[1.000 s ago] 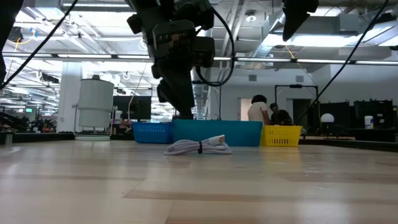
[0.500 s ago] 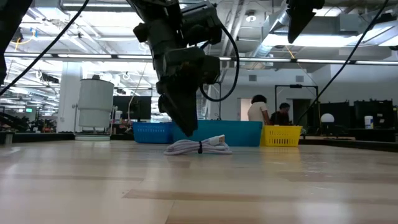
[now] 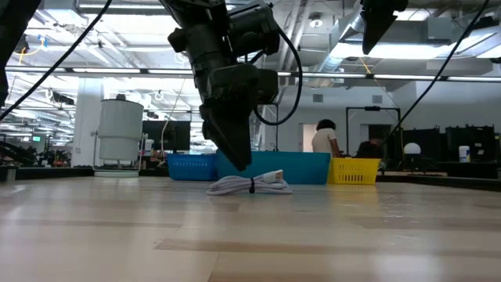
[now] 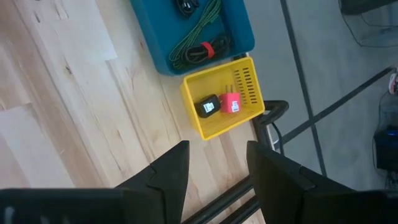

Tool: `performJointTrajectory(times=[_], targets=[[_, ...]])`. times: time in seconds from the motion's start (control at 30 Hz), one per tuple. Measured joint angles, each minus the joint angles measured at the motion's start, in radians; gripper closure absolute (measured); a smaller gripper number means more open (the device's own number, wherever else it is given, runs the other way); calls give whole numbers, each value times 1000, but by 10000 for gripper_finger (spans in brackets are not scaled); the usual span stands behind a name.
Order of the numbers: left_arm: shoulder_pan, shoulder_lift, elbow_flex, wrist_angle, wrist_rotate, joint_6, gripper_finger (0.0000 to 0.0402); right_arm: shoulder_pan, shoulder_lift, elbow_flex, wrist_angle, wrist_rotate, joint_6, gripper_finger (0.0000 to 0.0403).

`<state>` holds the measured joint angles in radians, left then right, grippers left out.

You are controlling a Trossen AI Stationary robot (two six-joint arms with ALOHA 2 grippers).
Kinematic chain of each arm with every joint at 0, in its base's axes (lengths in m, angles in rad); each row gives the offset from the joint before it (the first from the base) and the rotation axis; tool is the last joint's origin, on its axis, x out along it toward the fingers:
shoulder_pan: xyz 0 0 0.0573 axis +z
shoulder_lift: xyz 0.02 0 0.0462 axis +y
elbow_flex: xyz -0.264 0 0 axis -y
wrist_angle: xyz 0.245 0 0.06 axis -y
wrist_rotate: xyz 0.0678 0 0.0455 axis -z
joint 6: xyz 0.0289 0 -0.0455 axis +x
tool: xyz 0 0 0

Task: Pick and place items into bin
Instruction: Put the white charger cable into the blue bin

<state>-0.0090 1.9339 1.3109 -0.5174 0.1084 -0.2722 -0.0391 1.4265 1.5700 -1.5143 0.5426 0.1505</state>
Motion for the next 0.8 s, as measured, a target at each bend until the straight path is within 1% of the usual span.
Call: performJointTrajectory(times=[0.8], targets=[[-8, -1, 0, -10, 15, 14, 235, 0, 0, 0, 4, 0, 20, 249]])
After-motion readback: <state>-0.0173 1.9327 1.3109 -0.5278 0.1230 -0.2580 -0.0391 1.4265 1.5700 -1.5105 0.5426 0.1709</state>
